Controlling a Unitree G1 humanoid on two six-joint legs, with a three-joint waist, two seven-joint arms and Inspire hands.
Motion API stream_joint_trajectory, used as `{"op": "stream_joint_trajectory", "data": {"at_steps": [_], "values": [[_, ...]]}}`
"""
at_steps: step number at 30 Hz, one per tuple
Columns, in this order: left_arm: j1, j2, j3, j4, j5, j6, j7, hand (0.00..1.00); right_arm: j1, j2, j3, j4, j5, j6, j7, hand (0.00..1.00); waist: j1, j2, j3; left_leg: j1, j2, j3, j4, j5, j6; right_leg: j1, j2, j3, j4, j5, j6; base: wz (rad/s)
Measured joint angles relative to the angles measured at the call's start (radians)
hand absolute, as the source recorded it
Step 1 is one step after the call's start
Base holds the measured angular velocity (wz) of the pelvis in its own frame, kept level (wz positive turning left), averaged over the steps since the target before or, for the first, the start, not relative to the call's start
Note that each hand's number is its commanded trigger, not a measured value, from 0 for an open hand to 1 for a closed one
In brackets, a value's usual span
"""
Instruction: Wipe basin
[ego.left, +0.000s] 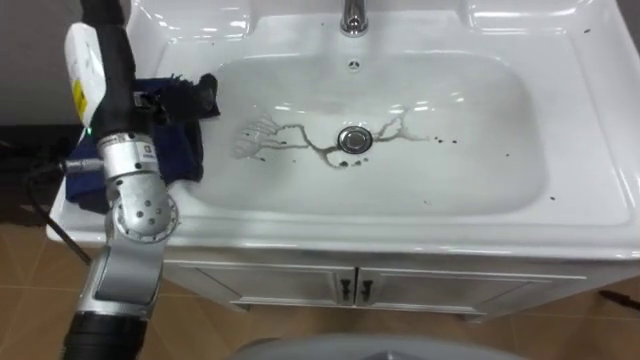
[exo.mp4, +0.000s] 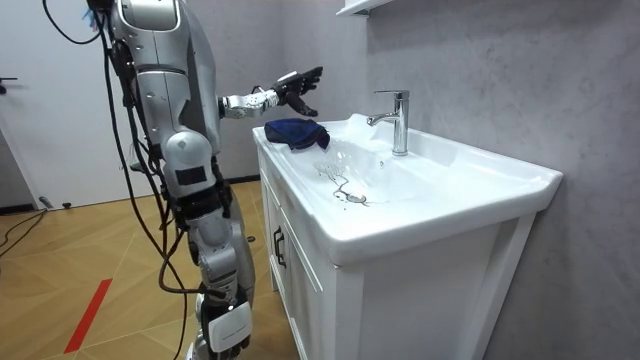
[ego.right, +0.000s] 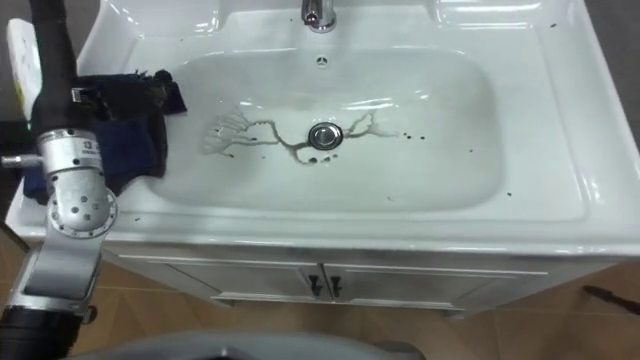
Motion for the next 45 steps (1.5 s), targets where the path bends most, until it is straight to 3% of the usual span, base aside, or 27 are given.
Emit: {"op": "stream_joint_trajectory", "data": {"at_steps": [11,16,21,31,35,45], "values": [[0.016,0.001,-0.012,0.031,0.044,0.028,-0.031,0.00,-0.001,0.002,-0.001,-0.006,-0.005,0.019,-0.012,0.00,0.002,0.001,-0.0040,0.011,0.006,0.015,0.000,0.000,0.000,0.004,0.004,0.005,0.004,0.002,-0.003,-0.02],[0.016,-0.001,-0.011,0.076,0.103,0.061,-0.040,0.00,0.001,0.002,-0.001,-0.007,-0.014,0.029,-0.014,0.00,0.001,0.002,-0.0050,0.018,0.006,0.018,-0.005,0.000,0.000,0.007,0.004,0.008,0.005,0.002,-0.003,-0.01],[0.024,0.000,-0.010,0.112,0.137,0.117,-0.056,0.00,0.001,0.002,-0.001,-0.010,-0.011,0.043,-0.014,0.00,0.002,0.007,-0.0069,0.018,0.006,0.019,-0.005,0.000,0.000,0.006,0.004,0.011,0.004,0.002,-0.003,0.00],[0.035,0.000,-0.010,0.192,0.175,0.161,-0.055,0.00,0.002,0.001,0.000,-0.007,-0.010,0.051,-0.027,0.00,0.000,0.017,-0.0013,0.018,0.006,0.026,-0.007,0.000,0.000,0.003,0.005,0.020,0.001,0.002,-0.003,-0.03],[0.035,0.000,-0.009,0.202,0.228,0.168,-0.054,0.00,0.001,0.002,0.000,-0.008,-0.010,0.064,-0.034,0.00,0.003,0.012,0.0017,0.020,0.006,0.028,-0.009,0.000,0.000,0.002,0.004,0.021,0.001,0.002,-0.003,0.00],[0.047,0.000,-0.001,0.212,0.241,0.228,-0.051,0.00,0.013,0.002,-0.001,-0.040,-0.010,0.106,-0.037,0.00,0.003,0.011,-0.0084,0.022,0.006,0.036,-0.008,0.000,0.000,0.001,0.005,0.027,0.000,0.002,-0.003,-0.01]]}}
